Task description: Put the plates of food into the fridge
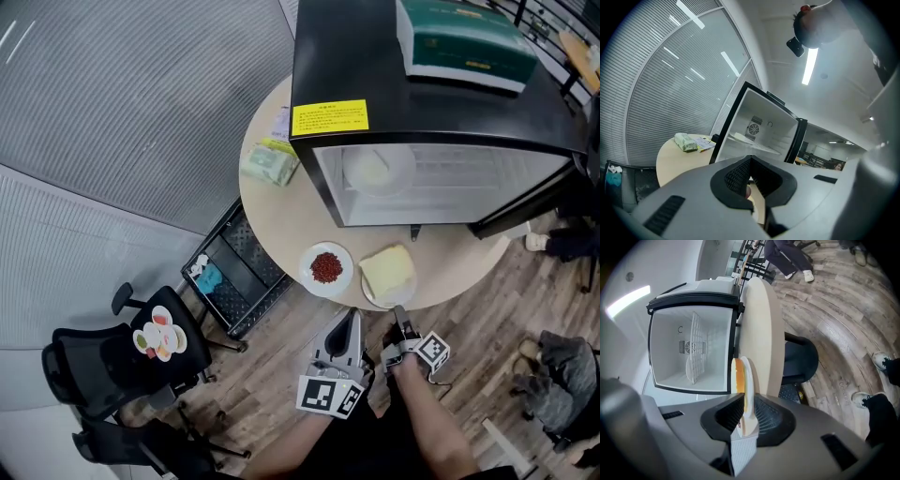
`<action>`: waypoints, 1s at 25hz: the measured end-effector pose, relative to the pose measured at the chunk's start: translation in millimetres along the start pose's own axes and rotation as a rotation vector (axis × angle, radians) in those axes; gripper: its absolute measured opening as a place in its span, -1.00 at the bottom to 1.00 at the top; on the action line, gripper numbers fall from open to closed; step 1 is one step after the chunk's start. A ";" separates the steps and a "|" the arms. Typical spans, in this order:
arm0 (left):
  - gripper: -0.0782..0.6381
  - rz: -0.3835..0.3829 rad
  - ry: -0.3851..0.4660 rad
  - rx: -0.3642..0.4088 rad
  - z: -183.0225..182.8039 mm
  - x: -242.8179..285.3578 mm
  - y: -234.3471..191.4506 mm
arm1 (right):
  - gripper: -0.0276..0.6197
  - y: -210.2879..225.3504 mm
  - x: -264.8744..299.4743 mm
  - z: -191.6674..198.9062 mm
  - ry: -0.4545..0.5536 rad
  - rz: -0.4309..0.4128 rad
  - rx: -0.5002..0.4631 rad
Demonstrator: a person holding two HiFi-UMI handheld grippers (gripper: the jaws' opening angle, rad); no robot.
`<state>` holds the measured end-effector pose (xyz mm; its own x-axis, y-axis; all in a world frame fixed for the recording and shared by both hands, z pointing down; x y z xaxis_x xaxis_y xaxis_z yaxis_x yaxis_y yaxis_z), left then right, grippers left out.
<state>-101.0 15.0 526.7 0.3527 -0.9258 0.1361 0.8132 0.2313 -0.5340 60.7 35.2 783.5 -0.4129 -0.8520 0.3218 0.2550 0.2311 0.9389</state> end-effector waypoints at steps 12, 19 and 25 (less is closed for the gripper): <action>-0.77 -0.004 -0.008 -0.013 3.0 -0.8 -6.3 | -0.89 4.1 1.8 -7.1 0.004 0.070 -0.032; -0.77 -0.006 -0.014 -0.029 6.3 1.8 -6.8 | -0.89 7.7 -15.5 -1.2 -0.019 0.053 -0.038; -0.77 0.005 -0.016 -0.031 11.1 2.3 -1.8 | -0.89 9.1 -26.5 4.8 -0.038 0.005 -0.054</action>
<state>-96.6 15.8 537.3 0.3645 -0.9196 0.1467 0.7969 0.2265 -0.5601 69.7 62.1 784.1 -0.4441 -0.8321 0.3323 0.3035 0.2092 0.9296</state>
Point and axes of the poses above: the fingertips, and each gripper's own axes: x forward along the fingers, y to its right, z out of its underside, the point moved 4 cm from there along -x, backward along the fingers, and after that the axes turned 9 degrees about -x, right-handed, at the moved point
